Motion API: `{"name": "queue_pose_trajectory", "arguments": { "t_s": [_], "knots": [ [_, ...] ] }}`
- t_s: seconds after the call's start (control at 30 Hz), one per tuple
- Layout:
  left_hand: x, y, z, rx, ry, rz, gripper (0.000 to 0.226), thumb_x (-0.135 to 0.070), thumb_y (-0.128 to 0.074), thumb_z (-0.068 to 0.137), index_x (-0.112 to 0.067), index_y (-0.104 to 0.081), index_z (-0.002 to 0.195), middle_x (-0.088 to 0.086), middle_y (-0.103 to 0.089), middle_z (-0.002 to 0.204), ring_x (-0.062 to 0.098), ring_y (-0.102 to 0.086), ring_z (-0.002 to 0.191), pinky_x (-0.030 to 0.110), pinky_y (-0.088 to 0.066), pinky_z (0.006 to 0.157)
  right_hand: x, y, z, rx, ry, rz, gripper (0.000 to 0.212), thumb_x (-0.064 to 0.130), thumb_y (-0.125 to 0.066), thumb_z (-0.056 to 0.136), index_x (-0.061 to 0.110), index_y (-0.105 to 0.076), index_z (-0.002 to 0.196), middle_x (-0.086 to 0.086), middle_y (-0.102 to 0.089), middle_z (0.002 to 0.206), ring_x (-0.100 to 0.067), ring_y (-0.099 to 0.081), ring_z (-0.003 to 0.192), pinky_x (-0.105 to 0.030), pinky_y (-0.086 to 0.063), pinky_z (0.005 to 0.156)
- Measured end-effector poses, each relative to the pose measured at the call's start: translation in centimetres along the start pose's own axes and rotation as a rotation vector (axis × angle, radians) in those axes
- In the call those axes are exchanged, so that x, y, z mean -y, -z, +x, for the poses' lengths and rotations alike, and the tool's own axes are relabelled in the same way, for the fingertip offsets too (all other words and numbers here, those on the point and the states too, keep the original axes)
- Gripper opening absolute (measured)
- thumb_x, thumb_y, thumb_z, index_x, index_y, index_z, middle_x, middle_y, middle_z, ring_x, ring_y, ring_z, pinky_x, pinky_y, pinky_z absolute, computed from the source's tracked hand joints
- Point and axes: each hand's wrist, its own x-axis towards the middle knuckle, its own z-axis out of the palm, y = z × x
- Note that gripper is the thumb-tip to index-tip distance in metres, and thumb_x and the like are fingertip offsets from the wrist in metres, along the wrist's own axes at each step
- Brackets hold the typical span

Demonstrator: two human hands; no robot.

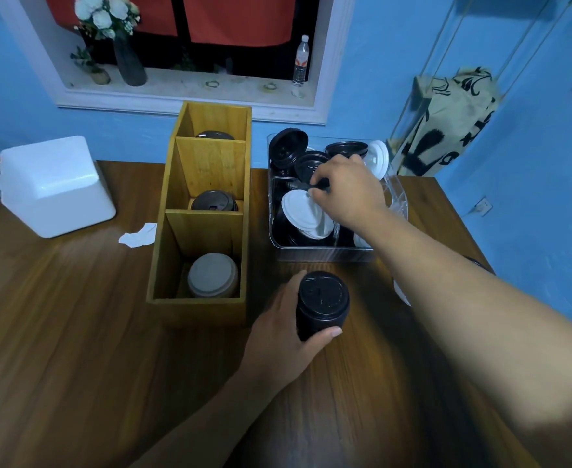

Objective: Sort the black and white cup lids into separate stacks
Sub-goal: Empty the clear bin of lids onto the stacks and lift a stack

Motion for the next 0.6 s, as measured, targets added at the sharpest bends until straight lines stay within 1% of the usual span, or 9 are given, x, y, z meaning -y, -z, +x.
{"name": "queue_pose_trajectory", "arguments": {
  "t_s": [0.07,0.1,0.2,0.27,0.37,0.43,0.5,0.57,0.6],
  "knots": [
    [0.0,0.0,0.0,0.001,-0.003,-0.009,0.096,-0.068,-0.072,0.08,-0.041,-0.019,0.156,-0.019,-0.04,0.153,-0.015,-0.03,0.136,-0.003,-0.018,0.103,0.0,0.0,0.0,-0.051,-0.03,0.086,0.012,0.035,-0.063,0.096,0.028,-0.072,0.096,0.004,-0.063,0.107,-0.025,-0.051,0.11,-0.035,-0.044,0.075],
    [0.1,0.0,0.0,0.001,-0.001,-0.016,0.096,-0.068,-0.072,0.08,-0.041,-0.02,0.156,-0.019,-0.04,0.153,-0.014,-0.031,0.136,-0.002,-0.019,0.103,-0.1,0.3,-0.4,-0.11,-0.059,0.187,0.011,0.033,-0.063,0.096,0.027,-0.071,0.093,0.005,-0.063,0.102,-0.023,-0.052,0.105,-0.035,-0.045,0.075],
    [0.1,-0.1,0.0,-0.002,0.0,-0.025,0.095,-0.07,-0.072,0.08,-0.041,-0.021,0.155,-0.02,-0.04,0.152,-0.01,-0.034,0.138,0.003,-0.023,0.106,-0.2,1.8,-3.6,-0.285,-0.186,0.636,0.01,0.026,-0.063,0.099,0.02,-0.068,0.093,0.008,-0.066,0.091,-0.015,-0.06,0.089,-0.033,-0.049,0.077],
    [0.2,-0.1,0.0,0.004,0.001,-0.032,0.095,-0.069,-0.072,0.08,-0.04,-0.022,0.155,-0.02,-0.041,0.151,-0.007,-0.037,0.138,0.007,-0.026,0.106,-0.2,2.7,-7.4,-0.326,-0.296,0.926,0.012,0.022,-0.061,0.101,0.013,-0.068,0.098,0.002,-0.067,0.088,-0.012,-0.062,0.082,-0.03,-0.052,0.076],
    [0.1,-0.1,0.1,0.004,-0.002,-0.03,0.095,-0.067,-0.074,0.079,-0.041,-0.022,0.155,-0.023,-0.04,0.15,-0.011,-0.036,0.136,0.002,-0.023,0.104,-1.3,2.5,-13.9,-0.277,-0.504,1.235,0.017,0.022,-0.056,0.104,0.01,-0.067,0.106,-0.006,-0.068,0.088,-0.014,-0.063,0.079,-0.026,-0.053,0.068],
    [0.1,-0.1,0.1,-0.007,-0.009,-0.023,0.096,-0.064,-0.077,0.078,-0.041,-0.023,0.154,-0.026,-0.04,0.147,-0.017,-0.033,0.133,-0.001,-0.022,0.103,-2.5,1.6,-17.7,-0.209,-0.67,1.365,0.019,0.023,-0.054,0.105,0.01,-0.067,0.105,-0.006,-0.068,0.087,-0.013,-0.062,0.077,-0.026,-0.05,0.068],
    [0.0,-0.1,0.2,-0.015,-0.012,-0.015,0.096,-0.063,-0.077,0.077,-0.04,-0.024,0.153,-0.026,-0.04,0.146,-0.017,-0.033,0.132,0.002,-0.022,0.105,-3.9,0.4,-20.9,-0.148,-0.828,1.431,0.019,0.023,-0.054,0.104,0.013,-0.069,0.1,-0.004,-0.067,0.082,-0.011,-0.06,0.073,-0.028,-0.048,0.071],
    [0.1,-0.2,0.2,-0.016,-0.009,-0.005,0.097,-0.063,-0.077,0.076,-0.037,-0.025,0.154,-0.02,-0.041,0.151,-0.009,-0.036,0.136,0.01,-0.026,0.109,-5.0,-0.9,-23.1,-0.074,-0.953,1.436,0.018,0.022,-0.054,0.104,0.014,-0.07,0.099,-0.004,-0.066,0.078,-0.013,-0.06,0.072,-0.029,-0.049,0.073],
    [0.1,-0.3,0.2,-0.018,-0.008,-0.005,0.098,-0.061,-0.079,0.076,-0.036,-0.026,0.155,-0.019,-0.042,0.152,-0.007,-0.036,0.138,0.011,-0.027,0.11,-5.3,-1.4,-23.9,-0.039,-0.995,1.427,0.019,0.021,-0.054,0.104,0.012,-0.07,0.101,-0.005,-0.065,0.078,-0.014,-0.061,0.072,-0.029,-0.05,0.074]
  ]
}}
